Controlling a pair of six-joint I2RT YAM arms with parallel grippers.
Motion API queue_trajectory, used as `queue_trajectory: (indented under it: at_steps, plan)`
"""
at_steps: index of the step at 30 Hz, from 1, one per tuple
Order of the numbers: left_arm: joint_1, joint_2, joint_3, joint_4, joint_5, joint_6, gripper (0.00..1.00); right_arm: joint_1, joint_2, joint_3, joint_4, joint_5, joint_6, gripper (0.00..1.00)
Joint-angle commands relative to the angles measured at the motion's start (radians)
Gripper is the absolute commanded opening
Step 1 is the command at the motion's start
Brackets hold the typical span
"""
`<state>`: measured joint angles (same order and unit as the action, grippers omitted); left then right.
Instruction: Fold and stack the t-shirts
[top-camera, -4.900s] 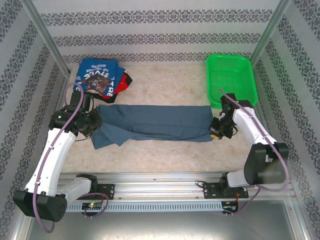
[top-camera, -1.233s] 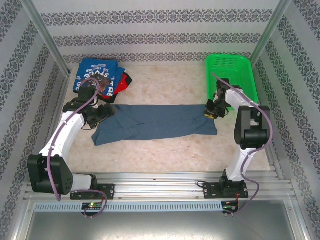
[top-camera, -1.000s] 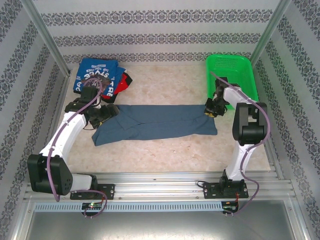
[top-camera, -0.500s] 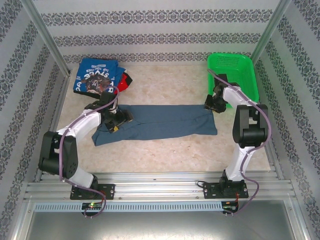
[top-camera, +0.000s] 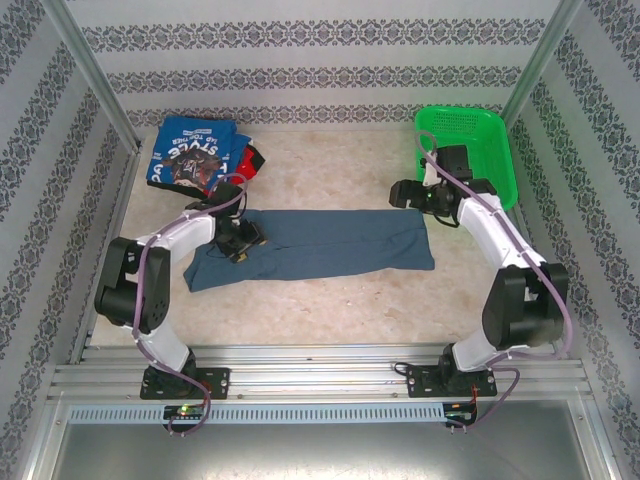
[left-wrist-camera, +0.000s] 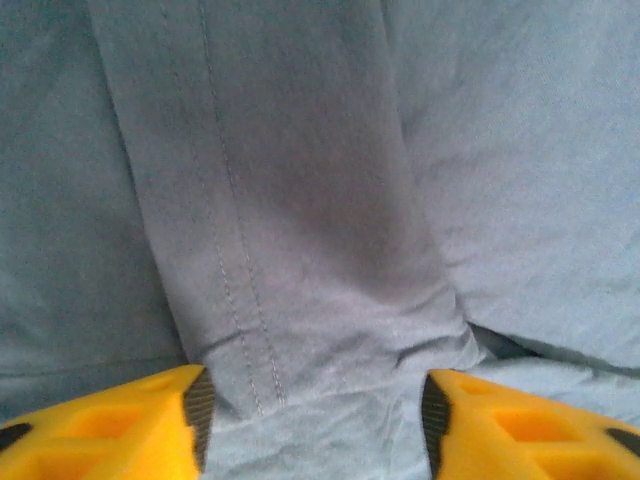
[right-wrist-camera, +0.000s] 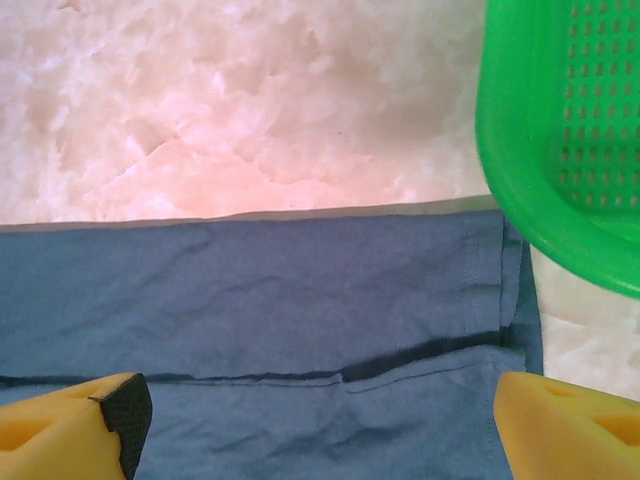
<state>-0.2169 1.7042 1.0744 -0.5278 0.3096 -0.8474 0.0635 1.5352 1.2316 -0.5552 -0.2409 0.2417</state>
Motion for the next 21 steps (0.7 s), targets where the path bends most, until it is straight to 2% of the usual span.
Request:
queue_trajectory:
  at_steps: [1,3,8,13,16,19,21]
  plan:
    - [-0.013,0.034,0.044,-0.039,-0.041,-0.006,0.53,0.010,-0.047,-0.027,0.006,-0.034,-0.033,0.90]
    - [-0.012,0.051,0.058,-0.065,-0.034,0.003,0.50,0.011,-0.056,-0.023,-0.013,-0.034,-0.041,0.90]
    - [-0.013,0.041,0.043,-0.085,-0.035,0.011,0.48,0.008,-0.074,-0.011,-0.035,-0.020,-0.045,0.91]
    - [-0.014,0.061,0.035,-0.083,-0.033,0.017,0.37,0.003,-0.085,-0.008,-0.041,-0.014,-0.044,0.92]
    - [-0.016,0.071,0.039,-0.080,-0.029,0.024,0.26,-0.001,-0.091,-0.009,-0.045,-0.008,-0.042,0.92]
    - [-0.019,0.079,0.043,-0.080,-0.030,0.039,0.10,-0.009,-0.095,-0.016,-0.048,-0.003,-0.035,0.93]
    - [-0.018,0.080,0.048,-0.070,-0.026,0.046,0.00,-0.016,-0.091,-0.021,-0.061,-0.003,-0.036,0.98]
